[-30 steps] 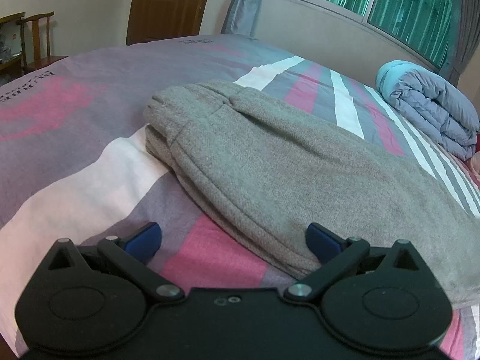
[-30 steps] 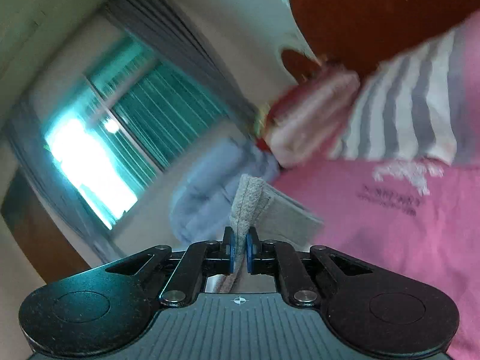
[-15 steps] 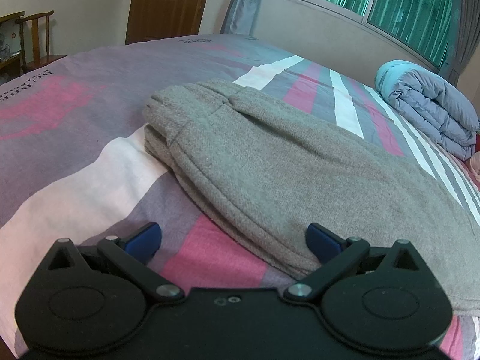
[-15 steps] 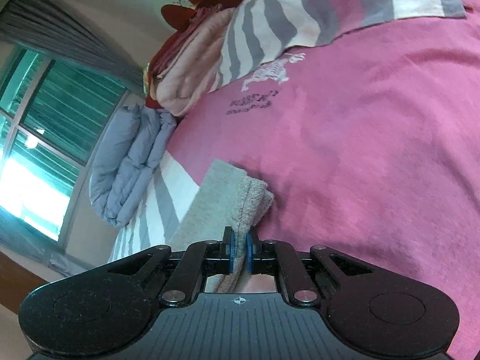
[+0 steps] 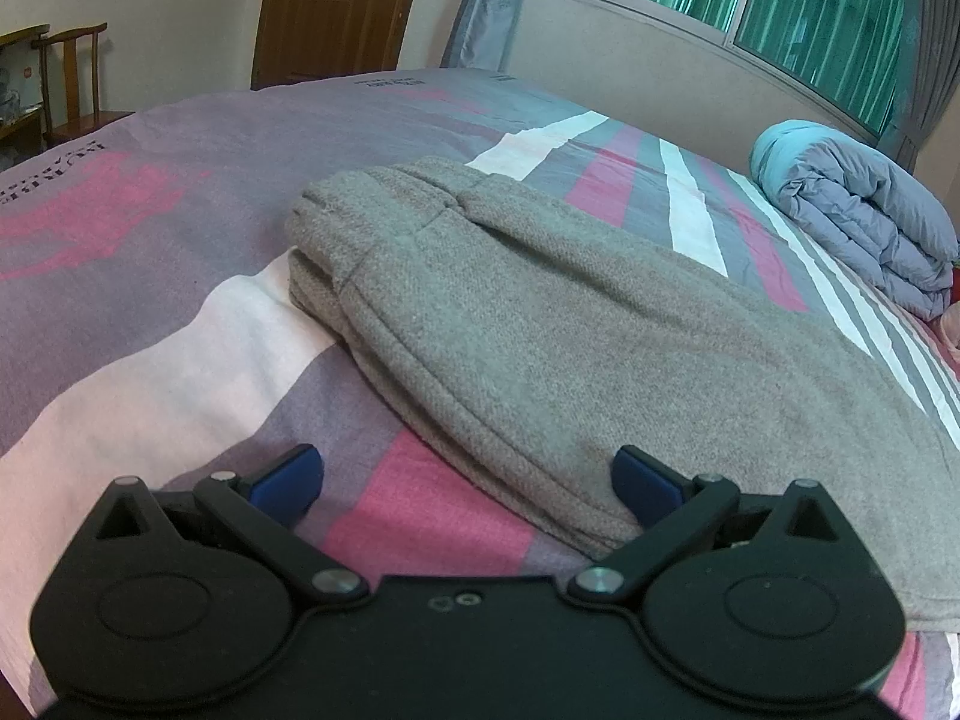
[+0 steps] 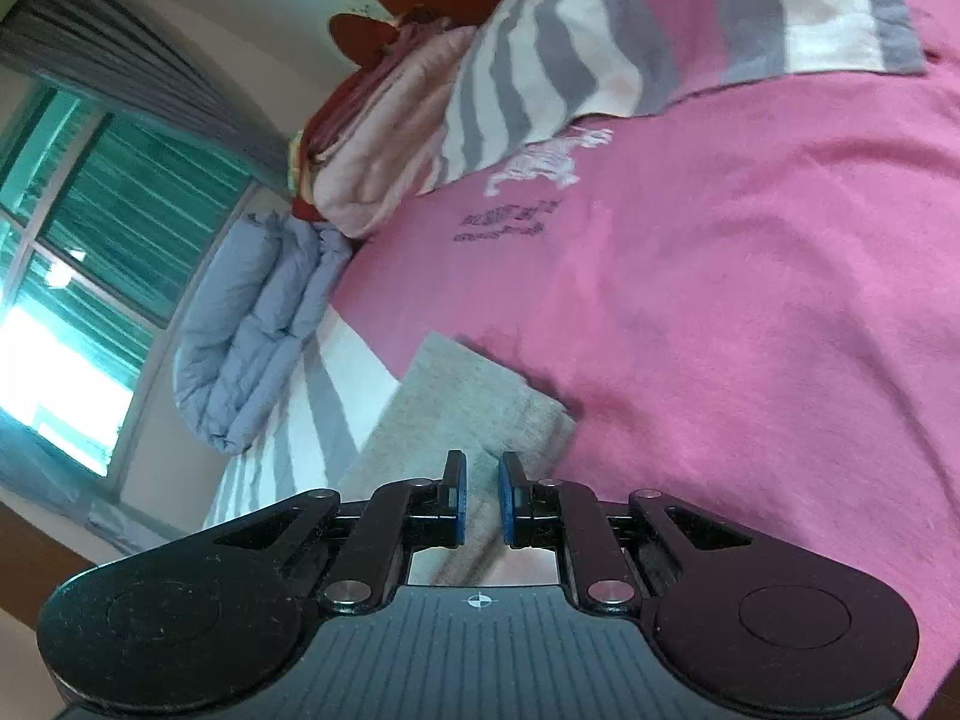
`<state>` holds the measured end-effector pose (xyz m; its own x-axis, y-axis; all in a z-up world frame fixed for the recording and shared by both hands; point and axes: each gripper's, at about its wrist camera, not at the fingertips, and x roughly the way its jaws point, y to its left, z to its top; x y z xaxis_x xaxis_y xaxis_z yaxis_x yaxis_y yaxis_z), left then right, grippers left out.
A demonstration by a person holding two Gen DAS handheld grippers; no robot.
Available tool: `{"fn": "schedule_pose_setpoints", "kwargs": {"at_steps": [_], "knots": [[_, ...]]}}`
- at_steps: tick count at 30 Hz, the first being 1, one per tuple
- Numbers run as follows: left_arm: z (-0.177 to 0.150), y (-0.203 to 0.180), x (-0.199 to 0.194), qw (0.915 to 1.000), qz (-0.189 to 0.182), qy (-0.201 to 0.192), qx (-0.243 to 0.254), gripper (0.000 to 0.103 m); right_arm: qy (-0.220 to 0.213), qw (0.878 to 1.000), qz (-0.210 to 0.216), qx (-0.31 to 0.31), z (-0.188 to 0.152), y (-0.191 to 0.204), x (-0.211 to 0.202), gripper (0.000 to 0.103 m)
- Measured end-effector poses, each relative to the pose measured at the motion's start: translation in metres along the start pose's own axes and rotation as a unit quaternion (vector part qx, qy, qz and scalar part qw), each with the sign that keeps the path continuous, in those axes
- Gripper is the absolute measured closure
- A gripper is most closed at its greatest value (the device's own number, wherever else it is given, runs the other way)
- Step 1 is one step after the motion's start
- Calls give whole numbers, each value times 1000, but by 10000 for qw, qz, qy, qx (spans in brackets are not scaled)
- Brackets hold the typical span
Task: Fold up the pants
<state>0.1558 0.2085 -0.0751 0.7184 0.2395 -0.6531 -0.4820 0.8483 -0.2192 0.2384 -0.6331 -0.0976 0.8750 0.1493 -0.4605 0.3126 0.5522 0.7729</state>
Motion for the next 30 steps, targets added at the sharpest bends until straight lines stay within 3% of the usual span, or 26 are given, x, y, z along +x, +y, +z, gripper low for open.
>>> {"fn": "schedule_pose_setpoints", "kwargs": {"at_steps": [5,7,13,14,16,21,26,28,30], "knots": [[0,0,1,10000,0,0,-8,6,35,9999,-127,111,1,0,-5,85],[0,0,1,10000,-1,-2,-11,6,46,9996,-200,181,1,-3,-7,68],[0,0,1,10000,2,-2,-11,6,173,9995,-147,196,-5,-5,-3,68],[0,0,1,10000,-1,-1,-11,6,164,9997,-150,124,-5,-2,-2,69],[0,0,1,10000,-4,-1,-13,6,181,9995,-216,-151,-5,8,-1,96],[0,0,1,10000,-5,0,-9,6,106,9966,-57,-815,-3,40,-1,100],[0,0,1,10000,-8,0,-15,6,-560,9929,740,-743,1,44,-20,100],[0,0,1,10000,-5,1,-15,6,-123,9989,206,-413,-3,18,-1,100],[0,1,1,10000,-12,5,-6,6,111,9999,104,15,-10,-7,8,100]]}}
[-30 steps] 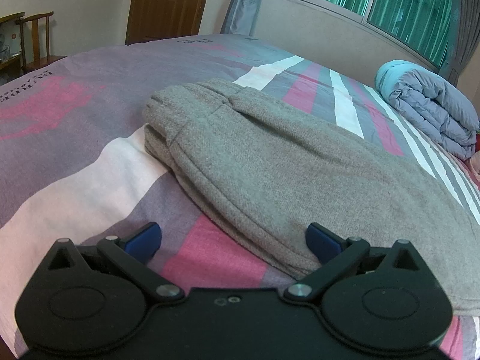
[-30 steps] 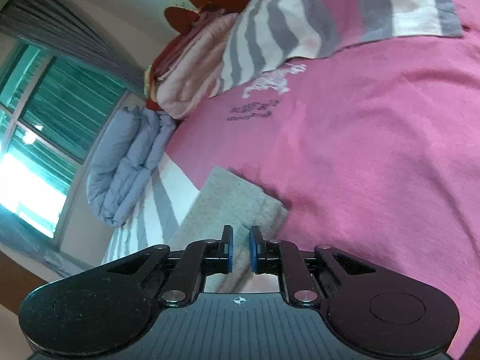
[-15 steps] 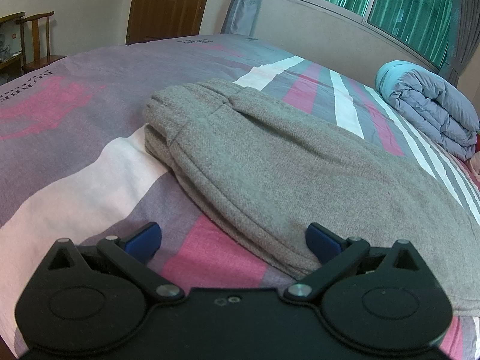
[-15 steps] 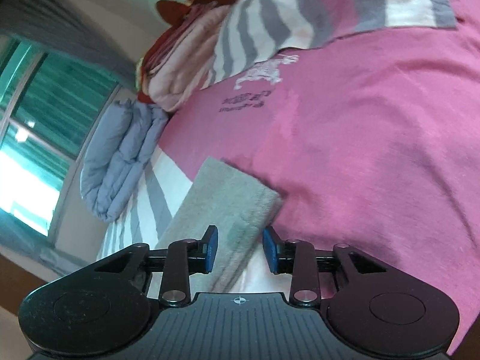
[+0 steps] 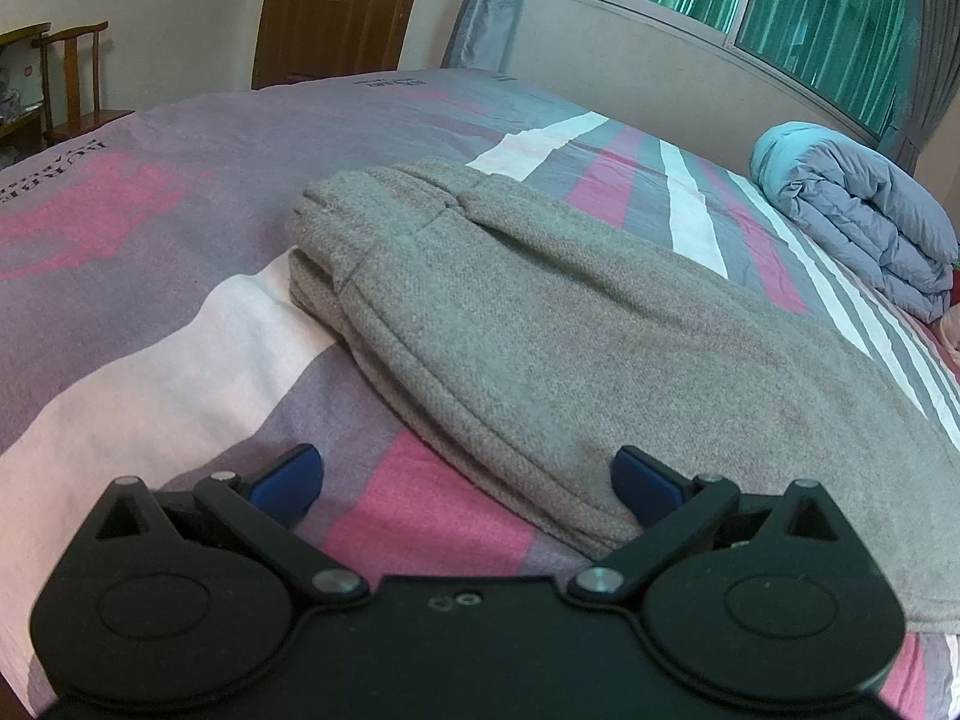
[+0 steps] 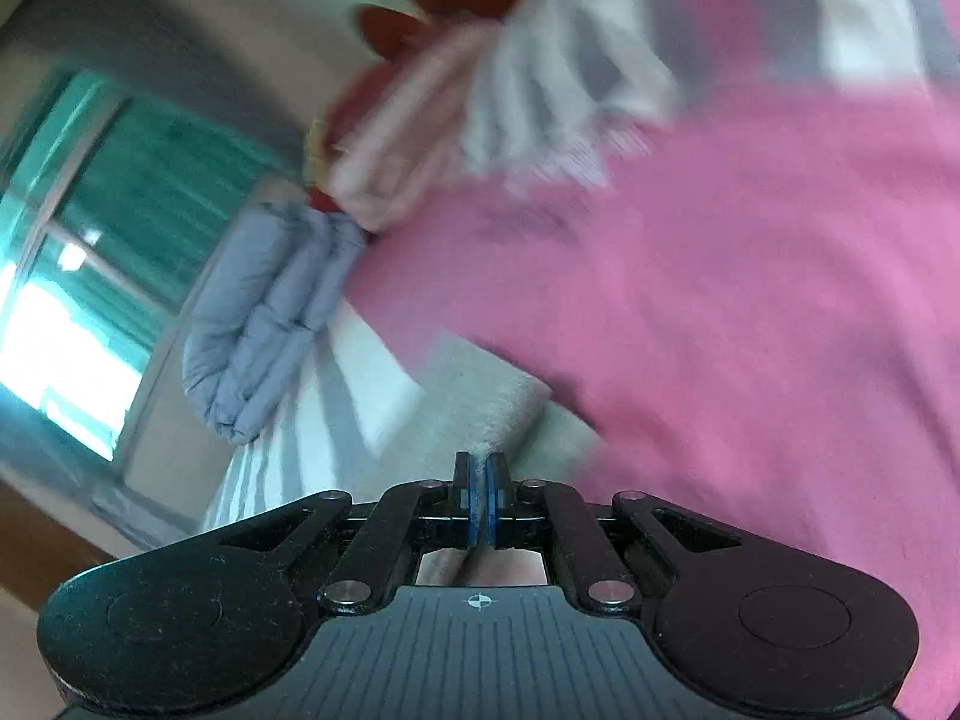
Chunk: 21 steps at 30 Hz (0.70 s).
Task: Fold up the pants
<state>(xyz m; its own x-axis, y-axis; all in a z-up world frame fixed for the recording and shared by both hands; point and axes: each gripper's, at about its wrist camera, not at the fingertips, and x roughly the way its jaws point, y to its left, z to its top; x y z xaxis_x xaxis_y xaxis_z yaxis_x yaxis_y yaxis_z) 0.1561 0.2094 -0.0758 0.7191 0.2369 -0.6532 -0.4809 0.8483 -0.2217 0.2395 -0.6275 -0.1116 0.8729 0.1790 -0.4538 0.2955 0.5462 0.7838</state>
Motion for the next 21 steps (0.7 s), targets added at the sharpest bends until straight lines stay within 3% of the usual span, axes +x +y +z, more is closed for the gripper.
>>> {"fn": "schedule_pose_setpoints", "kwargs": {"at_steps": [5,8,11,13,15,19,20,21], "knots": [[0,0,0,10000,13,2,7,6,-222,9980,144,579,-9,-21,-14,98],[0,-1,0,10000,30,-4,11,6,-100,9958,173,896,-7,-29,-15,91],[0,-1,0,10000,33,-7,14,6,-98,9937,285,1082,-2,-31,-11,77],[0,-1,0,10000,39,-7,15,6,-127,9925,382,1152,1,-30,-9,55],[0,-1,1,10000,46,-10,17,6,-137,9936,390,1047,3,-23,-4,49],[0,0,1,10000,30,-7,9,6,-34,9980,186,608,7,-7,12,50],[0,1,1,10000,27,-5,8,6,4,9988,127,474,9,-5,17,55],[0,1,1,10000,22,-3,8,6,69,9994,-55,320,11,-2,22,81]]}}
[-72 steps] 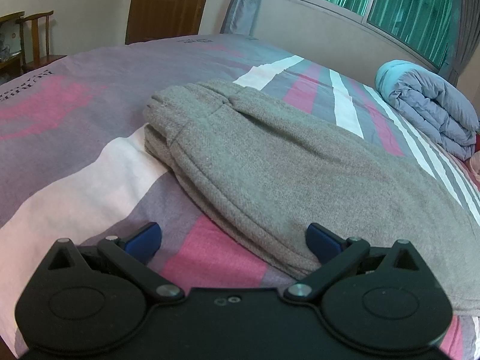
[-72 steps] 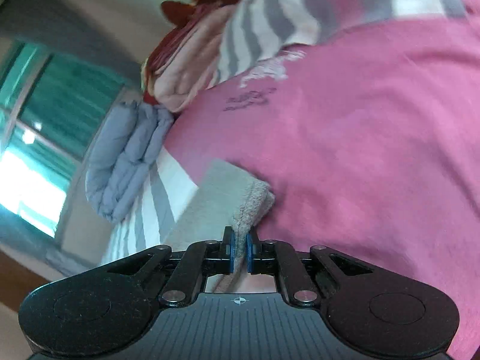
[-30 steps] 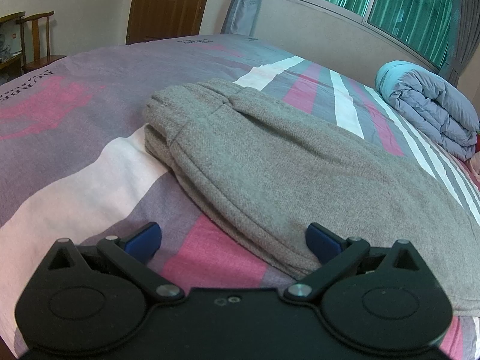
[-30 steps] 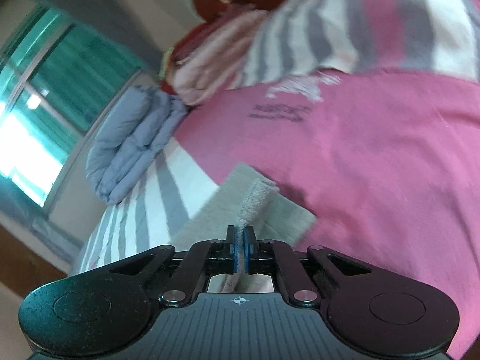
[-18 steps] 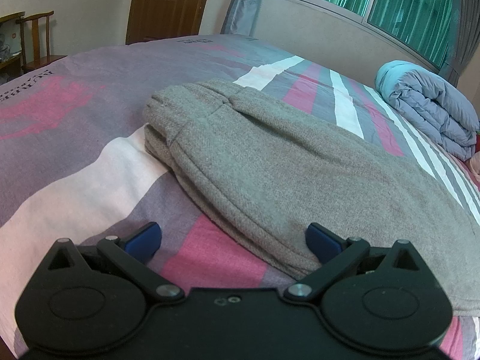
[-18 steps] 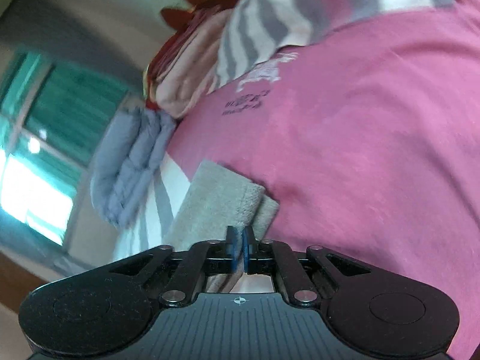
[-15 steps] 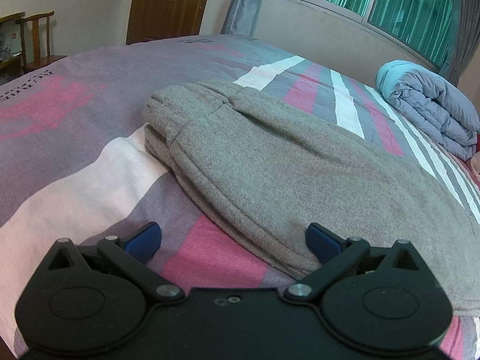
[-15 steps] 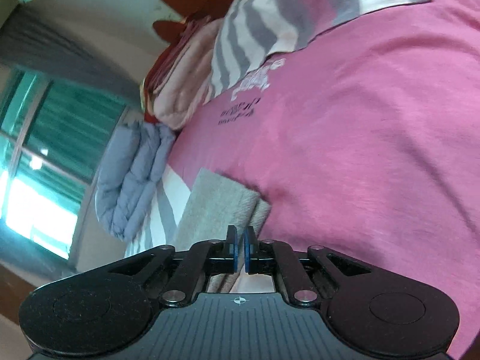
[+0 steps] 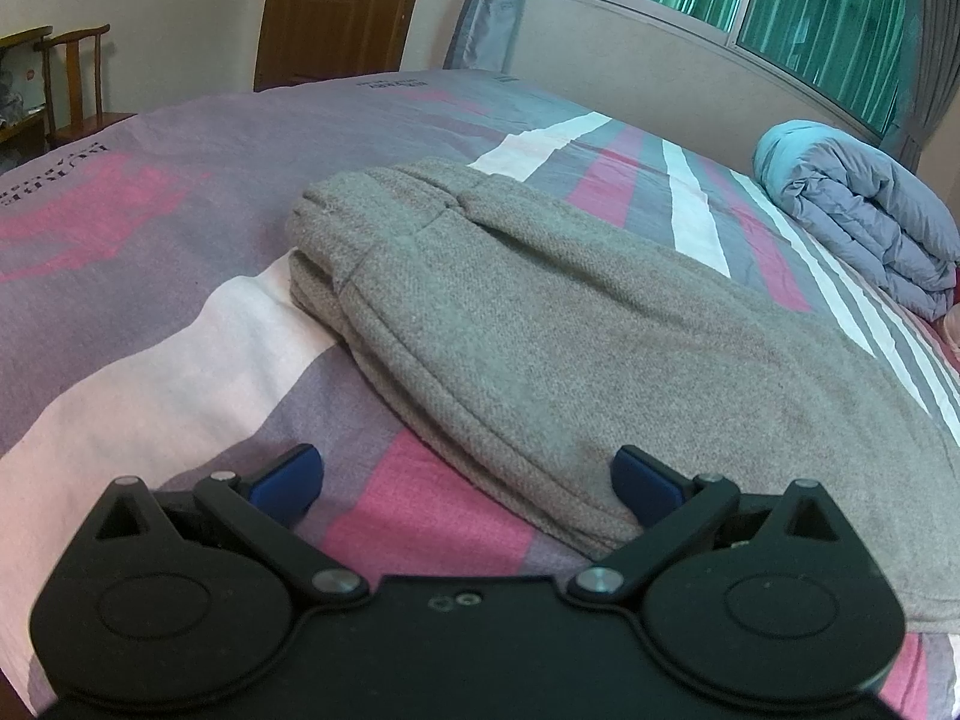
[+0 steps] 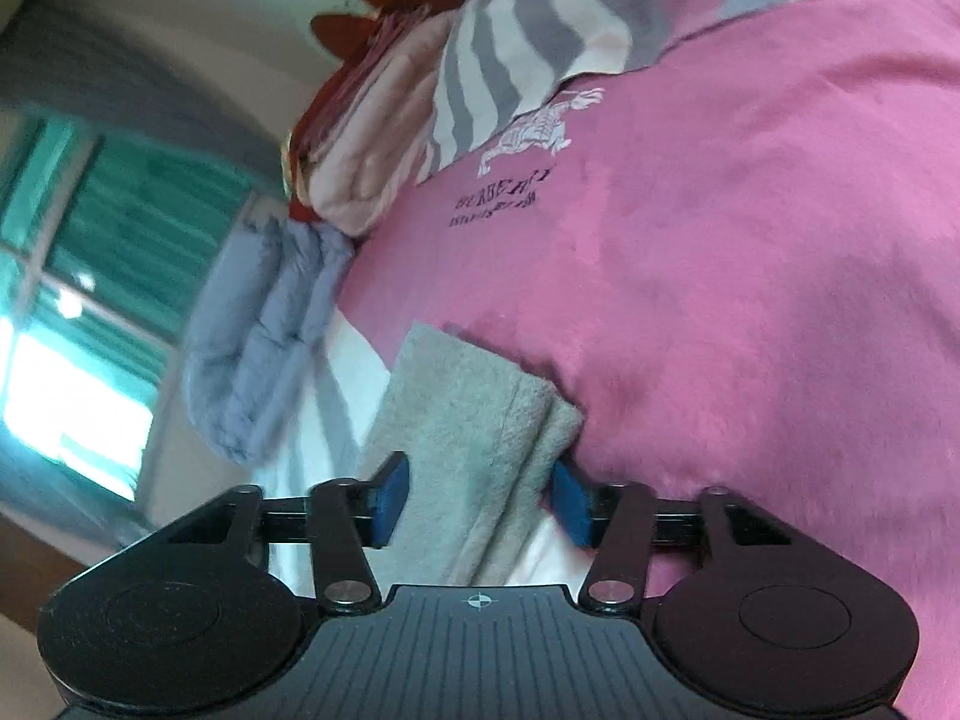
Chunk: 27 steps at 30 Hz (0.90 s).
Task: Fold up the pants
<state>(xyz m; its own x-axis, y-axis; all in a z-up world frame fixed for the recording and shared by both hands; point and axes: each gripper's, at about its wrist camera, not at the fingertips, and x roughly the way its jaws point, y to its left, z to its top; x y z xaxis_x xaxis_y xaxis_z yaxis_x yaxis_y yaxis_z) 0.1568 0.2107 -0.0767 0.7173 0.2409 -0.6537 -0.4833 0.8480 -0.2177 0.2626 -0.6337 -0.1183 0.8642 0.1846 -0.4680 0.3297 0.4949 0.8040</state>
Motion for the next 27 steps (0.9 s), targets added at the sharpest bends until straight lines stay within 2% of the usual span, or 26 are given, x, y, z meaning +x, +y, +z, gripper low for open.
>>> {"fn": "schedule_pose_setpoints", "kwargs": {"at_steps": [1,2,5,6,7,8,9,11,19,23,27], "knots": [[0,0,0,10000,-5,0,1,6,120,9997,-198,-99,2,1,6,87],[0,0,0,10000,-10,-1,3,6,172,9997,-137,-86,5,2,6,87],[0,1,0,10000,-19,-6,-3,6,-328,9967,457,-584,3,19,-18,87],[0,1,0,10000,-20,-6,-8,6,-476,9949,505,-729,-1,22,-22,87],[-1,1,0,10000,-19,-6,-9,6,-489,9952,354,-776,-4,19,-19,87],[-1,1,0,10000,-19,-5,-3,6,-291,9972,5,-684,-6,13,-9,87],[-1,1,0,10000,-23,-6,3,6,83,9981,-377,-488,-7,2,8,87],[-1,1,0,10000,-40,-6,-1,6,32,9986,-298,-446,-9,-1,10,87],[-1,1,0,10000,-60,-24,5,6,87,9963,-539,-660,-8,10,7,87],[-1,2,-1,10000,-72,-45,-13,6,-207,9940,-325,-1028,-12,46,-5,87],[1,9,-16,9992,-239,-131,-286,6,-368,9840,172,-1733,-29,108,-17,87]]}}
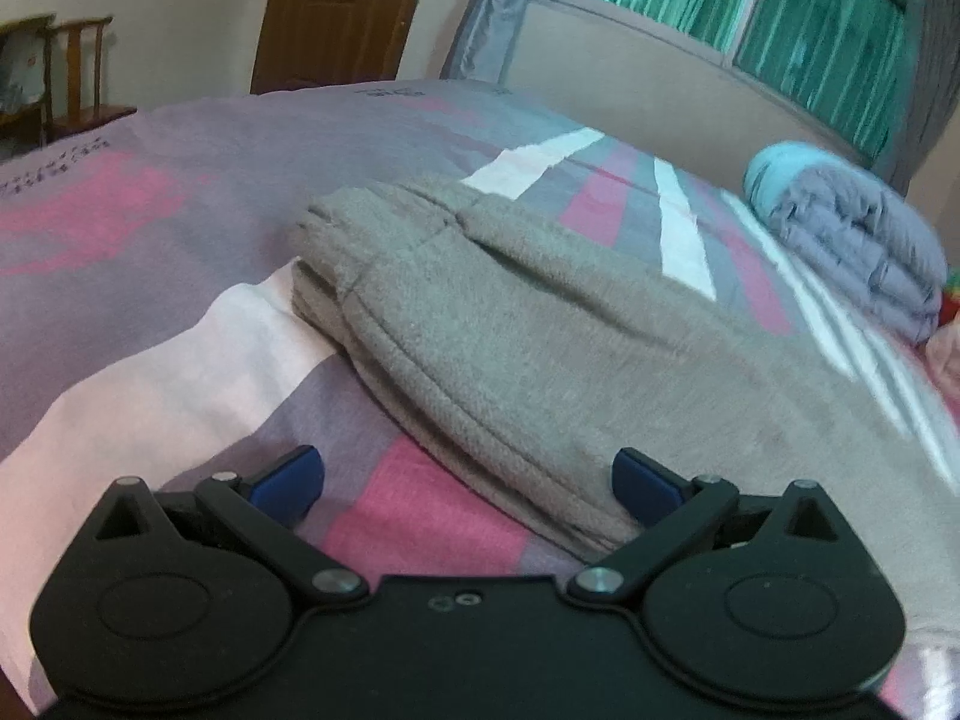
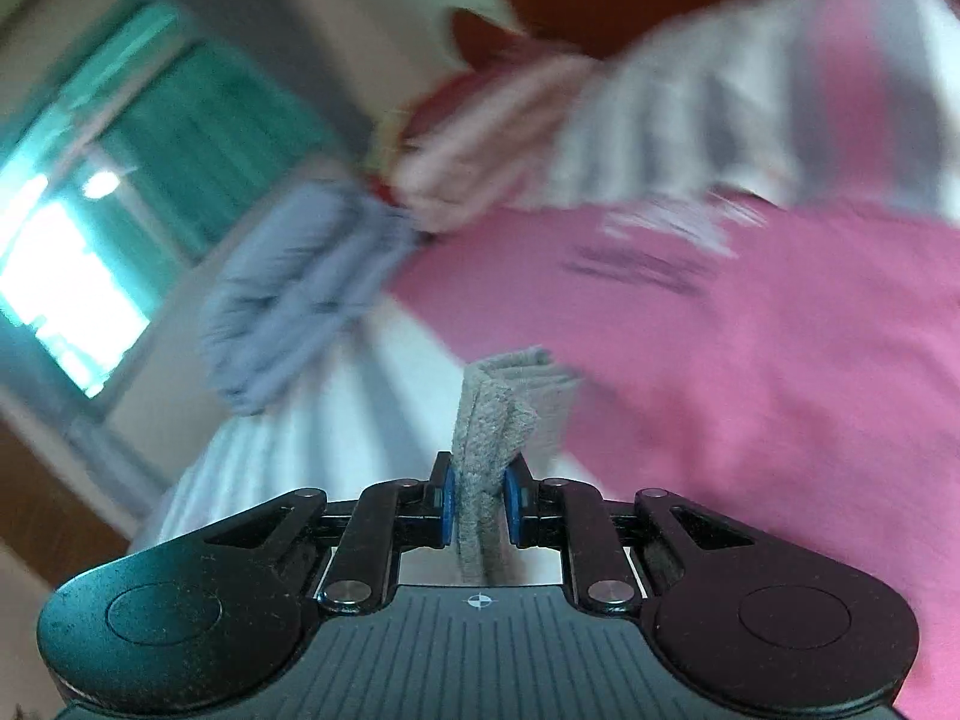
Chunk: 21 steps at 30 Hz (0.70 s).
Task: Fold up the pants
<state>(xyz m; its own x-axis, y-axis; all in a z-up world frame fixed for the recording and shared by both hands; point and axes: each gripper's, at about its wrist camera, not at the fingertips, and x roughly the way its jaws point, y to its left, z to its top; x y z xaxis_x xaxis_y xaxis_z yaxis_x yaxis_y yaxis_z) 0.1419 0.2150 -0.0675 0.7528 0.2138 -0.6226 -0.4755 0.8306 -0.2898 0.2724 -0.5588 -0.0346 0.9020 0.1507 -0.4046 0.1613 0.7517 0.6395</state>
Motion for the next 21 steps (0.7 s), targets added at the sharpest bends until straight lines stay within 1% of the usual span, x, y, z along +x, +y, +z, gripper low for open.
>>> {"fn": "schedule_pose_setpoints", "kwargs": {"at_steps": [2,4,8,11,13,14,15,16,17,18,19,21], "knots": [[0,1,-9,9999,-82,-49,-102,6,-57,9986,323,-413,-3,41,-3,87],[0,1,-16,9998,-155,-63,-93,6,-51,9950,680,-725,-11,82,-3,87],[2,4,-31,9995,-306,-19,-46,6,222,9850,1343,-1057,-47,157,8,87],[1,8,-40,9992,-393,28,-94,6,671,9731,1756,-1334,-99,208,26,87],[-2,14,-46,9990,-428,58,-138,6,1155,9625,1968,-1467,-149,234,41,87],[-2,16,-46,9989,-424,69,-177,6,1445,9553,2044,-1574,-176,244,48,87],[-2,20,-47,9988,-430,91,-233,6,1820,9436,2104,-1796,-211,254,58,87],[-1,23,-48,9985,-445,132,-281,6,2190,9284,2142,-2104,-247,263,67,81],[-1,26,-49,9983,-456,176,-320,6,2593,9085,2132,-2489,-283,272,74,72],[-1,28,-49,9981,-468,203,-335,6,2346,9046,2120,-2859,-304,277,67,57],[-2,30,-49,9980,-490,220,-334,6,2130,9036,2161,-3023,-311,280,60,52],[-4,31,-47,9977,-512,255,-360,6,2074,9072,2097,-3000,-313,286,57,52]]}}
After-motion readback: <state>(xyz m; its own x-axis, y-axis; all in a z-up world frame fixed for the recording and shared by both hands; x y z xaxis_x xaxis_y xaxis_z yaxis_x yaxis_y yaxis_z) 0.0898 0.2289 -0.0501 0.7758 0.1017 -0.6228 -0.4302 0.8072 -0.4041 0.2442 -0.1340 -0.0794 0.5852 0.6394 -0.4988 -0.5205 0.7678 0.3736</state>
